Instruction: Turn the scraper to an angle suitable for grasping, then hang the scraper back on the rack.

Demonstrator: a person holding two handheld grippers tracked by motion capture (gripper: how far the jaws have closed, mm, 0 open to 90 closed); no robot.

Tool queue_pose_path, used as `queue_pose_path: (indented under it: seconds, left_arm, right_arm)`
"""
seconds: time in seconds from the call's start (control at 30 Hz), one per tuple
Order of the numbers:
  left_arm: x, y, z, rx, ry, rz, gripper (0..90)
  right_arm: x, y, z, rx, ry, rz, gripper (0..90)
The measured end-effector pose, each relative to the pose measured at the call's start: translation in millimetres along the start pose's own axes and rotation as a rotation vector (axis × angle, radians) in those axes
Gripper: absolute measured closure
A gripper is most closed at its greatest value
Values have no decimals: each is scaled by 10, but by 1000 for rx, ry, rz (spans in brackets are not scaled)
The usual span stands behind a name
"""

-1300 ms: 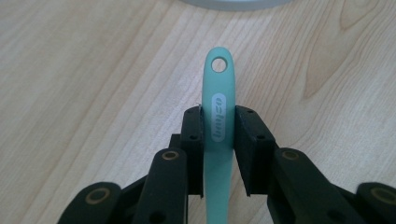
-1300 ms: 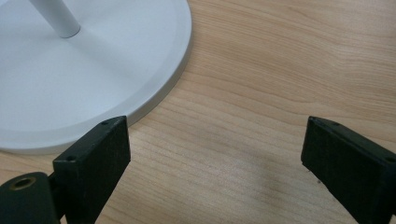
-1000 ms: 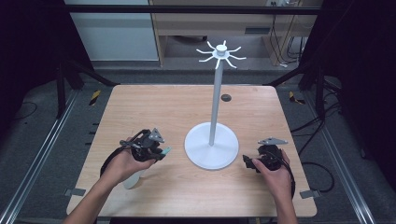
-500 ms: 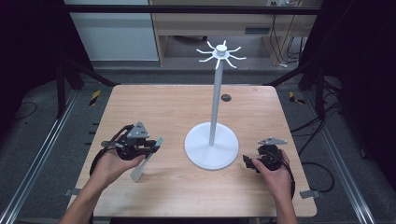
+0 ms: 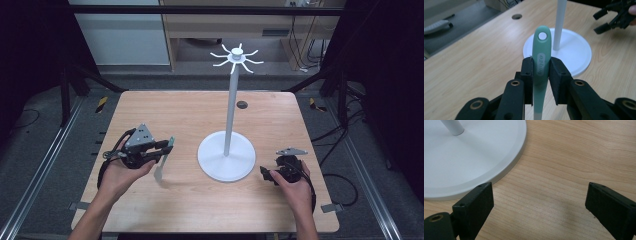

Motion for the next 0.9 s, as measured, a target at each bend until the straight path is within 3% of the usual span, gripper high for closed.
queue_pose_path:
  seconds: [0.2,0.47,0.9]
  left_arm:
    - [-45,4,-181,-85,8,-13,740]
    - [-86,27,-362,-116,-1,-7,740]
    - [-127,-37,-693,-172,4,-40,740]
  right_arm:
    - [-1,0,-1,-1,0,-1,86]
    - [2,-3,-2,-1,2,-2,86]
    - [35,11,-4,6,-11,-7,85]
Point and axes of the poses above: each handheld gripper's, and its own axes: y roughly forward along the jaws, z roughly out of its underside, x roughly to its left, the point moved 7 cm from there along y, roughly forward along the jaws, and after that the axes turned 5 degrees about z, right-handed, at the moved point
